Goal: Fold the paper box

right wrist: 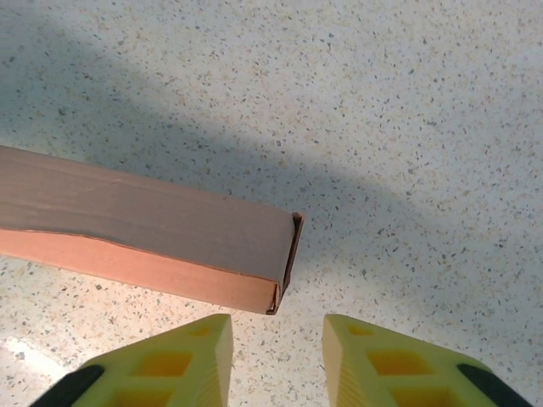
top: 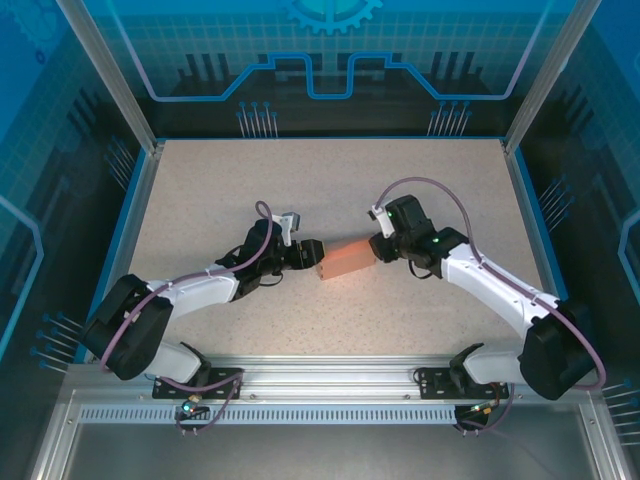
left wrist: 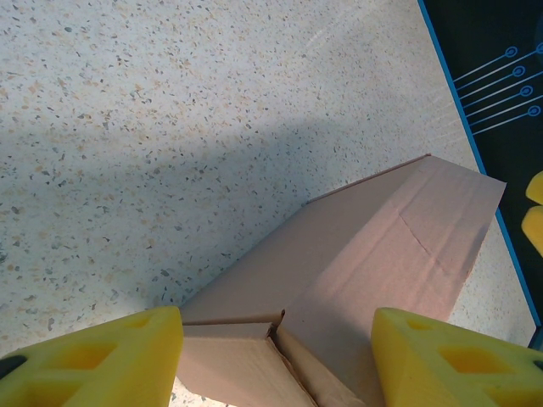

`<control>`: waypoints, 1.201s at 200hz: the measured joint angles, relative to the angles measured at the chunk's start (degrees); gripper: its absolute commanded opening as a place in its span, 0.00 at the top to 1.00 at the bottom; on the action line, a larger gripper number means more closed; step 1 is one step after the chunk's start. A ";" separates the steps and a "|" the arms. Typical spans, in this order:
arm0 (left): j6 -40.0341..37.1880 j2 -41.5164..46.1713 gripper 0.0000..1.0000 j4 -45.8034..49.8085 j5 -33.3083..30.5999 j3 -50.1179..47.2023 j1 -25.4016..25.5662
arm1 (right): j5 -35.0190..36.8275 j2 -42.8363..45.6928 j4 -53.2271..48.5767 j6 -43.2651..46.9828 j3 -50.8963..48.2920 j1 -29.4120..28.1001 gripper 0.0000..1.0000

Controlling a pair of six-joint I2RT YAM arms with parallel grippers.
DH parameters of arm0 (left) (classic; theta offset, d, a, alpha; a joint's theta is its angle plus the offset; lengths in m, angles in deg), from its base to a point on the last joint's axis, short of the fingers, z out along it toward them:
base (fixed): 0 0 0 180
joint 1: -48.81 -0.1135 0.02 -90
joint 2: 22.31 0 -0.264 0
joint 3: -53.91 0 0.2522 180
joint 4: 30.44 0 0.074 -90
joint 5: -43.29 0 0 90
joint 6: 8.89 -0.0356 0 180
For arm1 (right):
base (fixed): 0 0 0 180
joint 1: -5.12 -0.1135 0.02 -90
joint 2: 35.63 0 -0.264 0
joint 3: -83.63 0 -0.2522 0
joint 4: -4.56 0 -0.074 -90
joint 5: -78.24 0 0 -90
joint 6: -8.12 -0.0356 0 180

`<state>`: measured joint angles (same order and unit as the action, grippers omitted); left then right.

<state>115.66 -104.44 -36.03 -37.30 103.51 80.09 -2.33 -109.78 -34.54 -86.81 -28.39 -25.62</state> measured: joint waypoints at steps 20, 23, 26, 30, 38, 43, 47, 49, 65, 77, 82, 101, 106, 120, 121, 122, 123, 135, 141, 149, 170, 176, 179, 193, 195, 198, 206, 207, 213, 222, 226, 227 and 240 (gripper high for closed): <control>-0.02 0.00 0.38 0.00 -0.02 0.00 0.00 | -2.84 0.48 -0.37 0.17 1.07 1.25 0.58; -0.02 0.00 0.38 0.00 -0.02 0.00 0.00 | -3.50 0.48 -0.37 0.33 1.31 1.60 0.58; -0.02 0.00 0.38 0.00 -0.02 0.02 0.00 | -3.96 0.48 -0.35 0.20 1.46 1.95 0.58; -0.02 0.00 0.38 0.00 -0.02 0.02 0.00 | -4.68 0.48 -0.33 0.26 1.70 2.45 0.57; -0.02 0.00 0.38 0.02 -0.02 0.02 0.07 | -6.19 0.37 -0.31 0.22 2.19 3.69 0.56; -0.04 -0.02 0.38 0.02 -0.04 0.04 0.07 | -7.15 0.17 -0.31 0.24 2.56 4.50 0.56; -0.04 -0.02 0.38 0.04 -0.07 0.04 0.11 | -7.87 -0.07 -0.20 0.22 2.82 5.03 0.55; -0.04 -0.02 0.38 0.04 -0.09 0.04 0.11 | -8.39 -0.22 -0.13 0.22 2.99 5.35 0.55; -0.04 -0.02 0.39 0.07 -0.09 0.07 0.15 | -11.61 -2.21 0.37 0.15 4.44 7.48 0.54; -0.07 -0.09 0.38 0.15 -0.09 0.11 0.17 | -14.21 -4.17 0.94 -0.07 5.35 8.81 0.53; -0.07 -0.11 0.39 0.17 -0.09 0.11 0.17 | -15.23 -5.09 1.22 -0.17 5.64 9.27 0.53; -0.17 -0.13 0.38 0.42 -0.11 0.28 0.24 | -17.97 -8.13 1.49 -0.26 6.40 10.21 0.53; -0.17 -0.13 0.38 0.61 -0.11 0.39 0.26 | -18.49 -8.81 1.46 -0.26 6.56 10.36 0.53; -0.20 -0.13 0.39 0.70 -0.11 0.42 0.28 | -19.65 -10.38 1.51 -0.26 6.60 10.58 0.53; -0.20 -0.13 0.39 0.70 -0.11 0.44 0.28 | -19.71 -10.45 1.51 -0.26 6.60 10.60 0.53; -0.20 -0.13 0.38 0.70 -0.11 0.42 0.28 | -19.82 -10.56 1.51 -0.26 6.60 10.62 0.53; -0.20 -0.13 0.38 0.70 -0.11 0.42 0.28 | -19.89 -10.60 1.51 -0.26 6.60 10.62 0.53; -0.20 -0.13 0.38 0.72 -0.11 0.44 0.28 | -20.57 -11.15 1.51 -0.28 6.60 10.73 0.53; -0.20 -0.13 0.38 0.74 -0.11 0.44 0.28 | -20.68 -11.21 1.51 -0.39 6.60 10.78 0.53; -0.20 -0.13 0.38 0.74 -0.11 0.44 0.28 | -20.96 -11.21 1.57 -0.48 6.60 10.84 0.53; -0.20 -0.13 0.38 0.79 -0.13 0.44 0.28 | -21.24 -11.21 2.01 -0.68 6.38 10.99 0.53; -0.20 -0.13 0.39 0.79 -0.13 0.44 0.31 | -21.38 -11.21 2.27 -0.70 6.14 11.04 0.53; -0.20 -0.13 0.38 0.79 -0.13 0.44 0.33 | -21.49 -11.21 2.34 -0.70 6.05 11.04 0.53; -0.20 -0.13 0.39 0.81 -0.13 0.44 0.37 | -21.55 -11.21 2.60 -0.85 5.27 11.10 0.53; -0.20 -0.13 0.38 0.81 -0.13 0.44 0.39 | -21.55 -11.21 2.62 -0.90 5.16 11.13 0.53; -0.20 -0.13 0.38 0.83 -0.13 0.44 0.39 | -21.59 -11.21 2.75 -0.90 4.90 11.19 0.53; -0.20 -0.13 0.38 0.87 -0.15 0.44 0.39 | -21.73 -11.21 2.91 -1.09 4.50 11.28 0.53; -0.20 -0.13 0.38 0.87 -0.15 0.44 0.39 | -21.73 -11.21 2.91 -1.09 4.44 11.30 0.53; -0.20 -0.13 0.38 0.94 -0.15 0.44 0.42 | -21.90 -11.21 3.13 -1.11 4.15 11.34 0.53; -0.20 -0.13 0.38 1.05 -0.26 0.44 0.50 | -21.94 -11.08 3.50 -1.25 3.78 11.37 0.53; -0.20 -0.13 0.38 1.07 -0.35 0.44 0.50 | -21.94 -11.04 3.58 -1.29 3.63 11.37 0.53; -0.20 -0.13 0.38 1.07 -0.35 0.44 0.50 | -21.94 -10.99 3.63 -1.31 3.56 11.37 0.53; -0.20 -0.13 0.38 1.07 -0.55 0.44 0.61 | -21.94 -10.71 4.24 -1.53 3.04 11.41 0.53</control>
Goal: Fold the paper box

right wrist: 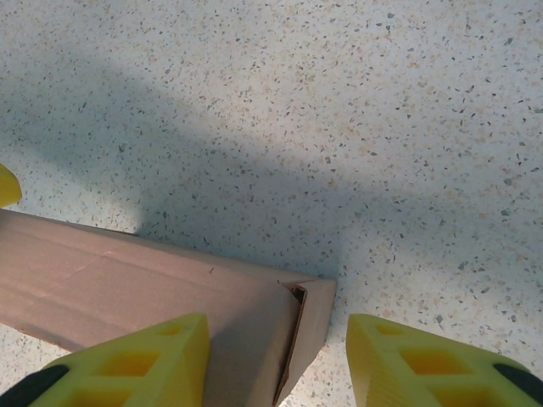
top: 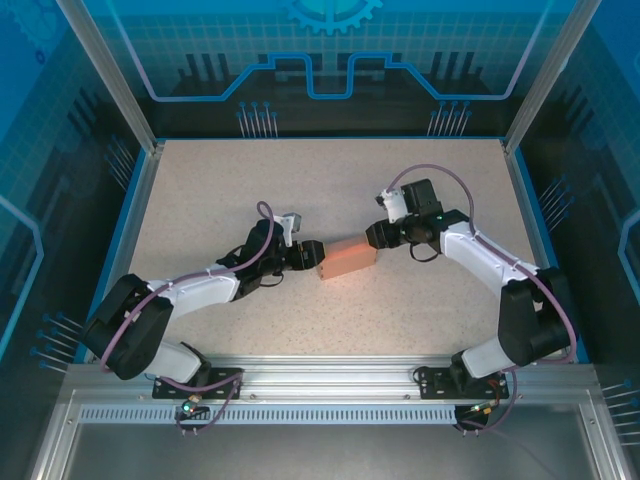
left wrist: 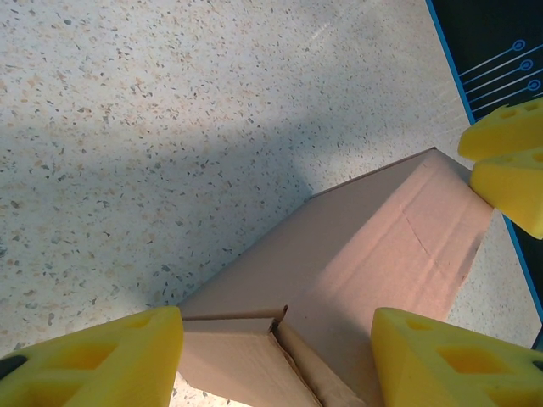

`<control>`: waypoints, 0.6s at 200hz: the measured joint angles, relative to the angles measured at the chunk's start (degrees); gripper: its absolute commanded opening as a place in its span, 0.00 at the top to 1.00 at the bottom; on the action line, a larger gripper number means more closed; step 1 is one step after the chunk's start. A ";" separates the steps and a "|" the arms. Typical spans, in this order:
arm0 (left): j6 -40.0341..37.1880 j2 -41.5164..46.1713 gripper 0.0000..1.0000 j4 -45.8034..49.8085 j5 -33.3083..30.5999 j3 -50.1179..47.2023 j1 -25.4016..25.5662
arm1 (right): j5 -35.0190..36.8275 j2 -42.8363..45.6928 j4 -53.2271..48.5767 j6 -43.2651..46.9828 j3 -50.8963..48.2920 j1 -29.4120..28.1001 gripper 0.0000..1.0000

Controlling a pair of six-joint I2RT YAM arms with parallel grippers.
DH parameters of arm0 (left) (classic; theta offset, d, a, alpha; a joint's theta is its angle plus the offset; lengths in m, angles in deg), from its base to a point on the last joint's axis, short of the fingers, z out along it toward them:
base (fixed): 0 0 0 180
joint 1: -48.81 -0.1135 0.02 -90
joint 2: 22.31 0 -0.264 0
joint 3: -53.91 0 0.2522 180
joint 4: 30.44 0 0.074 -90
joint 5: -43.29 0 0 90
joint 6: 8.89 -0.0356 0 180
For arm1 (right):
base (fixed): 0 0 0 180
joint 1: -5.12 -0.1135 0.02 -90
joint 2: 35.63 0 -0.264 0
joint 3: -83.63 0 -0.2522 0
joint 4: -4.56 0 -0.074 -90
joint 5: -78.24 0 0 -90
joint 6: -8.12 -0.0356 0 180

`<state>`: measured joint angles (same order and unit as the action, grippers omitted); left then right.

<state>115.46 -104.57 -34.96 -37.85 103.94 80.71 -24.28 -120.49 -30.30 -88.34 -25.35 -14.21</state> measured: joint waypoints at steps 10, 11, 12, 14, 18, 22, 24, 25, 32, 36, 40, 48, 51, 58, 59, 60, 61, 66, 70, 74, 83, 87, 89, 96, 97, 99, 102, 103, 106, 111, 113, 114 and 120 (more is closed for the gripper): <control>0.00 0.00 0.38 0.02 0.00 0.00 0.00 | 0.00 0.22 0.37 -0.04 -0.46 0.02 0.53; 0.00 0.00 0.38 0.02 0.00 0.00 0.00 | 0.00 0.22 0.42 -0.04 -0.50 0.02 0.53; 0.00 0.00 0.38 0.02 0.00 0.00 0.00 | 0.00 0.24 0.46 -0.04 -0.57 0.02 0.53; 0.00 0.00 0.38 0.02 0.00 0.00 0.00 | -0.02 0.28 0.57 -0.07 -0.61 0.02 0.53; 0.00 0.00 0.38 0.02 -0.02 0.00 0.00 | -0.02 0.35 0.76 -0.11 -0.79 0.02 0.53; 0.00 0.00 0.38 0.02 0.00 0.00 0.00 | -0.02 0.44 0.90 -0.20 -0.92 0.02 0.53; 0.00 0.00 0.38 0.02 -0.02 0.00 0.00 | -0.02 0.48 1.03 -0.22 -1.01 0.02 0.53; 0.00 0.00 0.38 0.02 -0.02 0.00 0.00 | -0.02 0.50 1.07 -0.22 -1.03 0.02 0.53; 0.00 0.00 0.38 0.02 0.00 0.00 0.00 | -0.02 0.63 1.16 -0.22 -1.16 0.02 0.53; 0.00 0.00 0.38 0.02 0.00 0.00 0.02 | -0.04 0.66 1.25 -0.22 -1.22 0.02 0.53; 0.00 0.00 0.38 0.02 -0.02 0.00 0.04 | -0.02 0.68 1.31 -0.24 -1.27 0.02 0.53; 0.00 0.00 0.38 0.02 -0.02 0.00 0.04 | -0.02 0.72 1.46 -0.24 -1.40 0.02 0.53; 0.00 0.00 0.38 0.02 -0.02 0.00 0.04 | -0.02 0.74 1.53 -0.24 -1.44 0.02 0.53; 0.00 0.00 0.38 0.02 -0.02 0.00 0.04 | -0.02 0.76 1.62 -0.24 -1.46 0.02 0.53; 0.00 0.00 0.38 0.02 -0.02 -0.02 0.04 | -0.02 0.76 1.66 -0.24 -1.49 0.02 0.53; 0.00 0.00 0.38 0.02 -0.02 0.00 0.04 | -0.02 0.76 1.66 -0.24 -1.49 0.02 0.53; 0.00 0.00 0.38 0.02 -0.02 0.00 0.04 | -0.02 0.76 1.68 -0.24 -1.51 0.02 0.53; 0.00 0.00 0.38 0.02 -0.02 -0.02 0.04 | -0.02 0.81 1.77 -0.24 -1.55 0.02 0.53; 0.00 0.00 0.38 0.02 -0.02 0.00 0.04 | -0.02 0.83 1.79 -0.24 -1.64 0.02 0.53; 0.00 0.00 0.38 0.02 -0.02 -0.02 0.04 | -0.02 0.87 1.88 -0.24 -1.73 0.02 0.53; 0.00 0.00 0.38 0.02 -0.02 -0.02 0.04 | -0.02 0.92 1.90 -0.26 -1.77 0.02 0.53; 0.00 0.00 0.38 0.02 -0.02 -0.02 0.04 | -0.02 0.94 1.92 -0.24 -1.77 0.02 0.53; 0.00 0.00 0.38 0.02 -0.02 -0.02 0.04 | -0.02 0.94 1.95 -0.24 -1.77 0.02 0.53; 0.00 0.00 0.38 0.02 -0.02 -0.02 0.04 | -0.02 0.96 1.92 -0.24 -1.79 0.02 0.54; 0.00 0.00 0.38 0.02 -0.02 -0.02 0.04 | -0.02 0.96 1.92 -0.26 -1.79 0.02 0.53; 0.00 0.00 0.38 0.02 -0.02 -0.02 0.04 | -0.02 0.96 1.95 -0.26 -1.79 0.02 0.54; 0.00 0.00 0.38 0.02 -0.02 -0.02 0.04 | -0.02 0.96 1.92 -0.26 -1.79 0.02 0.54; 0.00 0.00 0.38 0.02 -0.02 -0.02 0.04 | -0.02 0.96 1.92 -0.26 -1.79 0.02 0.54; 0.00 0.00 0.38 0.02 -0.02 -0.02 0.04 | -0.02 0.96 1.95 -0.26 -1.79 0.02 0.54; 0.00 0.00 0.38 0.02 -0.02 -0.02 0.04 | -0.02 0.96 1.95 -0.26 -1.81 0.02 0.54; 0.00 0.00 0.38 0.02 -0.02 -0.02 0.04 | -0.02 0.96 1.95 -0.26 -1.81 0.02 0.54; 0.00 0.00 0.38 0.02 -0.02 -0.02 0.04 | -0.04 0.96 1.95 -0.26 -1.81 0.02 0.54; 0.00 0.00 0.38 0.02 -0.02 -0.02 0.04 | -0.04 0.96 1.95 -0.26 -1.81 0.02 0.54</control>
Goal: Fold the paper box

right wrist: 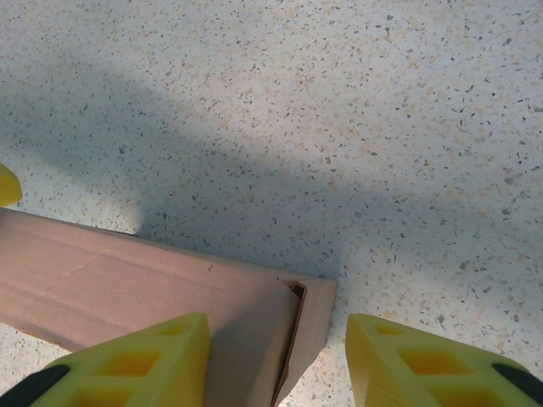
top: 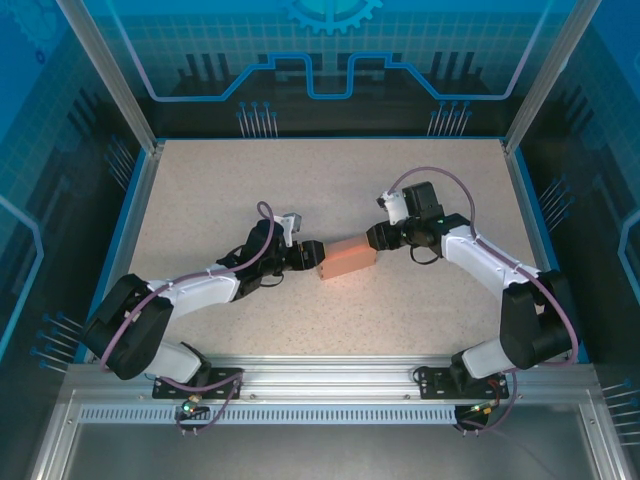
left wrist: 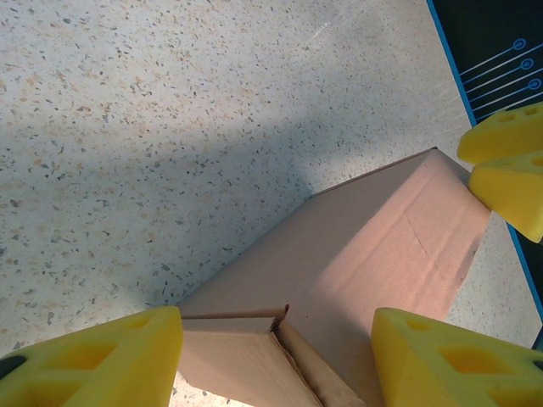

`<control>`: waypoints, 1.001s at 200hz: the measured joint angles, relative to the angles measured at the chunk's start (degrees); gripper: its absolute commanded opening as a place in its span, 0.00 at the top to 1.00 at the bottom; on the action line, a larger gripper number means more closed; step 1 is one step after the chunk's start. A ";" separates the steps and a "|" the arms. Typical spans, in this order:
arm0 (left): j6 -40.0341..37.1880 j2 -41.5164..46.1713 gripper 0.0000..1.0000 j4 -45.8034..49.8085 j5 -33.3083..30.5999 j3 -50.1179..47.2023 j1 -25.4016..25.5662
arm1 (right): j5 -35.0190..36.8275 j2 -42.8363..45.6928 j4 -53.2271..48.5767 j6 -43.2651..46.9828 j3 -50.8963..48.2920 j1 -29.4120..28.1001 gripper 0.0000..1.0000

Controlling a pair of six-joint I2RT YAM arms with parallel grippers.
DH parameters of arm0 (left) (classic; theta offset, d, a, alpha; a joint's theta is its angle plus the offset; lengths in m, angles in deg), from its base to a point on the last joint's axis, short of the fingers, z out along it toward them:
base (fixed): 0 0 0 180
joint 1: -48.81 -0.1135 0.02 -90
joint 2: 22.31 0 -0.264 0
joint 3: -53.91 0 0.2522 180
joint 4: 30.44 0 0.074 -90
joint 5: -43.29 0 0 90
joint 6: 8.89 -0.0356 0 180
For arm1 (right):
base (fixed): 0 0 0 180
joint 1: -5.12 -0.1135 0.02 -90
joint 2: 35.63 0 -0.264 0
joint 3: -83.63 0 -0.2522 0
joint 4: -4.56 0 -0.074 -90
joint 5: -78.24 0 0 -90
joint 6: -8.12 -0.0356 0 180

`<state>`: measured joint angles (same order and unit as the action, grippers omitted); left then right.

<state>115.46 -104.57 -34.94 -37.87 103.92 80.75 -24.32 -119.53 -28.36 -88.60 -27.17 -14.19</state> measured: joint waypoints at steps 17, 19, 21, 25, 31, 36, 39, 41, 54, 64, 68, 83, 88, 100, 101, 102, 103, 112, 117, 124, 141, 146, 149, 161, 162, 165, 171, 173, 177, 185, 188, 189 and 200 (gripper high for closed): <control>-0.02 0.00 0.38 0.00 -0.02 0.00 0.00 | 0.02 0.02 0.15 0.00 -0.09 0.00 0.54; -0.02 0.00 0.38 0.00 -0.02 0.00 0.00 | 0.02 0.02 0.20 0.00 -0.11 0.00 0.54; -0.02 0.00 0.38 0.00 -0.02 0.00 0.00 | 0.02 0.04 0.24 0.00 -0.17 0.00 0.54; -0.02 0.00 0.38 0.00 -0.02 0.00 0.00 | 0.02 0.09 0.35 -0.02 -0.26 0.00 0.54; -0.02 0.00 0.38 0.00 -0.02 0.00 0.00 | 0.02 0.15 0.42 -0.04 -0.35 0.00 0.54; -0.02 0.00 0.38 0.00 -0.02 0.00 0.02 | 0.02 0.22 0.42 -0.15 -0.42 0.00 0.54; -0.02 0.00 0.38 0.00 -0.02 0.00 0.07 | 0.02 0.24 0.44 -0.17 -0.46 0.00 0.54; -0.02 0.00 0.38 0.00 -0.04 0.00 0.04 | 0.02 0.28 0.46 -0.17 -0.48 0.00 0.54; -0.02 0.00 0.38 0.00 -0.04 0.00 0.07 | 0.02 0.44 0.68 -0.20 -0.74 0.00 0.54; -0.02 0.00 0.38 0.00 -0.04 0.00 0.07 | 0.02 0.44 0.83 -0.24 -0.87 0.00 0.54; -0.02 0.00 0.38 0.00 -0.04 -0.02 0.07 | 0.00 0.44 0.85 -0.37 -0.92 0.00 0.54; -0.02 0.00 0.38 0.00 -0.04 -0.07 0.07 | 0.00 0.44 0.98 -0.42 -1.16 0.00 0.54; -0.02 0.00 0.38 0.00 -0.07 -0.09 0.07 | 0.00 0.44 1.09 -0.42 -1.22 0.00 0.54; -0.02 0.00 0.38 0.00 -0.20 -0.11 0.07 | 0.00 0.44 1.20 -0.44 -1.25 0.00 0.54; -0.02 0.00 0.38 0.00 -0.20 -0.11 0.07 | 0.02 0.44 1.20 -0.44 -1.25 0.00 0.54; -0.02 0.00 0.38 0.00 -0.20 -0.11 0.07 | 0.00 0.44 1.22 -0.44 -1.25 0.00 0.54; -0.02 0.00 0.38 0.00 -0.22 -0.11 0.09 | 0.00 0.44 1.25 -0.44 -1.27 0.00 0.54; 0.00 0.00 0.39 0.00 -0.22 -0.11 0.11 | 0.02 0.46 1.31 -0.55 -1.38 0.00 0.54; 0.00 0.00 0.39 -0.02 -0.22 -0.13 0.11 | 0.02 0.48 1.33 -0.59 -1.46 0.00 0.54; 0.00 0.00 0.39 -0.02 -0.22 -0.17 0.11 | 0.00 0.52 1.36 -0.63 -1.60 0.00 0.54; 0.00 0.00 0.40 -0.02 -0.22 -0.44 0.11 | 0.00 0.59 1.75 -0.81 -2.01 0.02 0.55; 0.00 -0.02 0.41 -0.04 -0.20 -0.46 0.11 | 0.00 0.61 1.84 -0.83 -2.12 0.02 0.55; 0.00 -0.04 0.41 -0.07 -0.20 -0.46 0.11 | 0.00 0.63 1.90 -0.83 -2.21 0.02 0.55; 0.00 -0.15 0.42 -0.07 -0.20 -0.46 0.11 | -0.02 0.63 2.10 -0.87 -2.40 0.02 0.55; 0.00 -0.15 0.42 -0.07 -0.20 -0.46 0.11 | -0.04 0.63 2.12 -0.87 -2.40 0.02 0.55; 0.02 -0.17 0.43 -0.07 -0.17 -0.46 0.11 | -0.04 0.63 2.21 -0.87 -2.47 0.02 0.55; 0.02 -0.22 0.43 -0.09 -0.17 -0.46 0.15 | -0.11 0.63 2.34 -1.03 -2.58 0.02 0.55; 0.02 -0.24 0.43 -0.09 -0.17 -0.46 0.15 | -0.11 0.63 2.36 -1.03 -2.60 0.02 0.55; 0.02 -0.26 0.43 -0.09 -0.17 -0.46 0.15 | -0.11 0.63 2.36 -1.05 -2.64 0.02 0.55; 0.02 -0.31 0.44 -0.09 -0.17 -0.46 0.22 | -0.13 0.63 2.40 -1.09 -2.71 0.02 0.56; 0.02 -0.31 0.44 -0.09 -0.15 -0.46 0.22 | -0.13 0.63 2.40 -1.11 -2.73 0.02 0.56; 0.02 -0.31 0.44 -0.09 -0.15 -0.46 0.22 | -0.13 0.63 2.45 -1.18 -2.73 0.02 0.56; 0.04 -0.33 0.44 -0.11 -0.15 -0.46 0.22 | -0.15 0.63 2.58 -1.29 -2.78 0.02 0.56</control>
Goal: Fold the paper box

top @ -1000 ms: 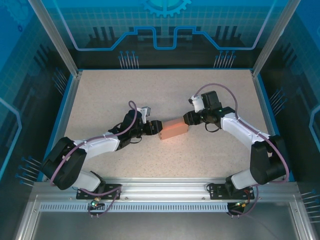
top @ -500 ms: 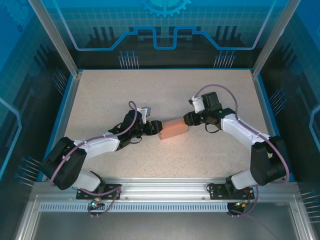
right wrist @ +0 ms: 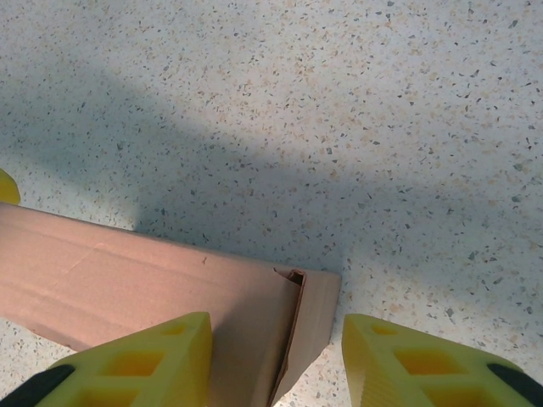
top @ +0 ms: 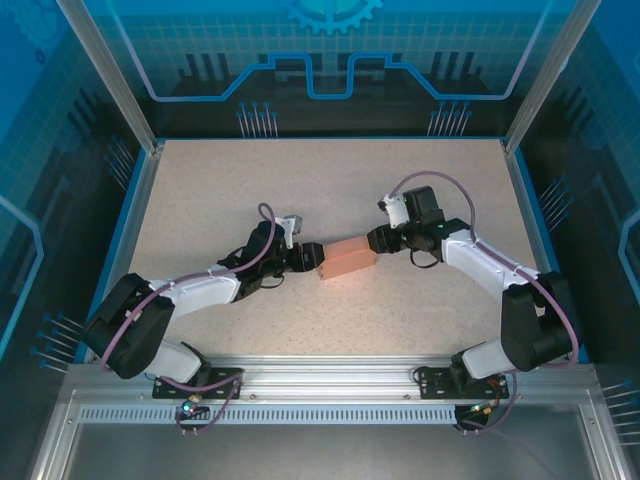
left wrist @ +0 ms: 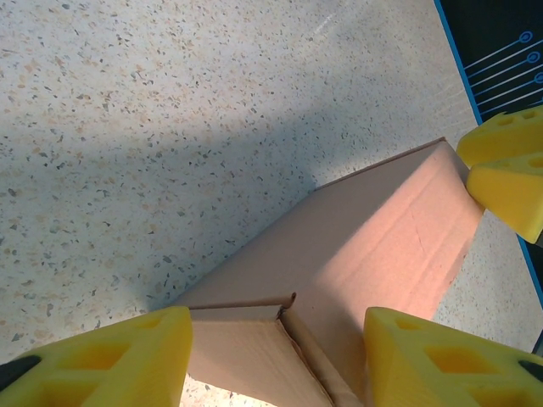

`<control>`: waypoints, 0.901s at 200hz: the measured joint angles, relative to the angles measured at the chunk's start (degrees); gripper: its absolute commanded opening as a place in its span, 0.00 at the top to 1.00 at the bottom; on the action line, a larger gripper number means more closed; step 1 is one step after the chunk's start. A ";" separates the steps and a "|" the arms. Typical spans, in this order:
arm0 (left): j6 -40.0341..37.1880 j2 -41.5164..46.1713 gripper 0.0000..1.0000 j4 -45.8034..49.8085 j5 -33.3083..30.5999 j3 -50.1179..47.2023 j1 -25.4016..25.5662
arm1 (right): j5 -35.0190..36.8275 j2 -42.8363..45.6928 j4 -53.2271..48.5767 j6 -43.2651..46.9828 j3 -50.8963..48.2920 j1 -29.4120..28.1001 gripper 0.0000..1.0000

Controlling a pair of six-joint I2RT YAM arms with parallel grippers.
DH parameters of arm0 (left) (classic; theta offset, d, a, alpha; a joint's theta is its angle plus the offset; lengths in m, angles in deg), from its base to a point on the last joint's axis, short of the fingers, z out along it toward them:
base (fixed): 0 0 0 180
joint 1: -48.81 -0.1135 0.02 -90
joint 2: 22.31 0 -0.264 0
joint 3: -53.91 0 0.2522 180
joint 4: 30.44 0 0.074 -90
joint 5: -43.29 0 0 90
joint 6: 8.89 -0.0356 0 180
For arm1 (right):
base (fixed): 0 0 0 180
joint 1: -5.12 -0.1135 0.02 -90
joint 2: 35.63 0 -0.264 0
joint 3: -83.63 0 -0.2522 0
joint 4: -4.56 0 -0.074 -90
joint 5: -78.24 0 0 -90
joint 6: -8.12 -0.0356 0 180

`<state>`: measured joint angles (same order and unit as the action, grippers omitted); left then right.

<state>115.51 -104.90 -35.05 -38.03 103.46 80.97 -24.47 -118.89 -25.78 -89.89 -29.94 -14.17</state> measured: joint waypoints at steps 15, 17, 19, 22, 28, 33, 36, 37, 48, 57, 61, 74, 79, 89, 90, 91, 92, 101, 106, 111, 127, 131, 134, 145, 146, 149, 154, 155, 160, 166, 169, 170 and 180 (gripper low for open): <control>0.02 -0.22 0.46 -0.20 0.17 0.00 0.00 | 0.02 0.00 0.20 -0.07 -0.13 0.00 0.56; 0.02 -0.24 0.46 -0.22 0.20 0.00 0.00 | 0.02 0.00 0.20 -0.13 -0.15 0.00 0.56; 0.09 -0.31 0.46 -0.24 0.20 0.00 0.00 | 0.02 0.00 0.22 -0.15 -0.17 0.00 0.56; 0.11 -0.33 0.47 -0.28 0.24 0.00 0.00 | 0.02 0.00 0.20 -0.17 -0.20 0.00 0.56; 0.15 -0.44 0.47 -0.35 0.33 -0.02 0.00 | 0.02 0.00 0.22 -0.20 -0.22 0.00 0.56; 0.17 -0.52 0.48 -0.42 0.42 -0.02 0.00 | 0.02 0.00 0.22 -0.20 -0.22 0.00 0.56; 0.17 -0.55 0.48 -0.44 0.48 -0.02 0.00 | 0.02 0.00 0.22 -0.20 -0.24 0.00 0.57; 0.17 -0.57 0.48 -0.46 0.50 -0.02 0.00 | 0.02 0.00 0.22 -0.20 -0.24 0.00 0.57; 0.20 -0.72 0.49 -0.61 0.70 -0.02 0.00 | 0.02 -0.04 0.22 -0.22 -0.24 0.00 0.57; 0.20 -0.79 0.50 -0.90 0.85 -0.13 0.00 | 0.00 -0.11 0.24 -0.42 -0.24 0.00 0.57; 0.20 -0.81 0.51 -1.03 0.90 -0.22 0.00 | 0.00 -0.20 0.24 -0.57 -0.24 0.00 0.57; 0.22 -0.98 0.52 -1.46 1.22 -0.39 0.00 | -0.02 -0.26 0.72 -0.83 -0.66 0.00 0.57; 0.22 -1.03 0.52 -1.64 1.29 -0.39 0.00 | -0.09 -0.26 0.98 -1.01 -0.94 0.00 0.57; 0.22 -1.05 0.53 -1.70 1.33 -0.42 0.00 | -0.42 -0.26 1.57 -1.14 -1.31 0.02 0.57; 0.22 -1.05 0.53 -1.73 1.33 -0.44 0.00 | -0.42 -0.26 1.64 -1.20 -1.31 0.02 0.57; 0.22 -1.05 0.53 -1.75 1.33 -0.44 0.00 | -0.42 -0.26 1.66 -1.25 -1.31 0.02 0.57; 0.22 -1.05 0.53 -1.75 1.31 -0.44 0.00 | -0.42 -0.26 1.68 -1.25 -1.33 0.02 0.57; 0.22 -1.05 0.54 -1.95 1.31 -0.50 0.00 | -0.50 -0.26 1.90 -1.36 -1.40 0.02 0.58; 0.22 -1.05 0.54 -2.08 1.31 -0.55 0.00 | -0.57 -0.26 2.10 -1.44 -1.49 0.02 0.58; 0.20 -1.05 0.54 -2.16 1.31 -0.61 0.00 | -0.70 -0.26 2.27 -1.49 -1.64 0.02 0.58; 0.17 -1.07 0.54 -2.49 1.27 -0.70 0.00 | -1.09 -0.31 2.78 -1.68 -1.90 0.13 0.59; 0.17 -1.07 0.54 -2.51 1.27 -0.70 0.00 | -1.20 -0.31 2.93 -1.70 -1.99 0.20 0.59; 0.15 -1.07 0.54 -2.51 1.25 -0.70 0.00 | -1.29 -0.31 3.02 -1.70 -2.08 0.22 0.59; 0.13 -1.09 0.54 -2.54 1.20 -0.70 0.00 | -1.36 -0.31 3.37 -1.90 -2.25 0.24 0.59; 0.13 -1.09 0.54 -2.54 1.20 -0.70 0.00 | -1.36 -0.31 3.39 -1.92 -2.25 0.24 0.59; 0.09 -1.09 0.54 -2.54 1.16 -0.70 -0.02 | -1.38 -0.26 3.50 -1.95 -2.32 0.24 0.59; 0.04 -1.09 0.54 -2.54 1.07 -0.70 -0.02 | -1.42 -0.20 3.63 -2.10 -2.38 0.24 0.59; 0.04 -1.09 0.54 -2.54 1.05 -0.70 -0.02 | -1.40 -0.20 3.63 -2.10 -2.38 0.24 0.59; -0.04 -1.09 0.53 -2.54 1.05 -0.70 -0.02 | -1.40 -0.11 3.61 -2.12 -2.38 0.24 0.59; -0.09 -1.09 0.53 -2.54 1.03 -0.70 -0.02 | -1.38 -0.07 3.61 -2.12 -2.38 0.24 0.59; -0.24 -1.09 0.53 -2.54 1.03 -0.70 -0.09 | -1.40 0.00 3.61 -2.12 -2.38 0.24 0.59; -0.26 -1.09 0.53 -2.51 1.03 -0.70 -0.09 | -1.40 0.00 3.58 -2.14 -2.38 0.24 0.59; -0.50 -1.11 0.52 -2.40 1.03 -0.57 -0.17 | -1.42 0.02 3.58 -2.19 -2.38 0.24 0.59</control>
<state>115.00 -106.01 -37.45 -37.00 102.89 80.79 -25.89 -118.87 -22.19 -92.07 -32.33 -13.93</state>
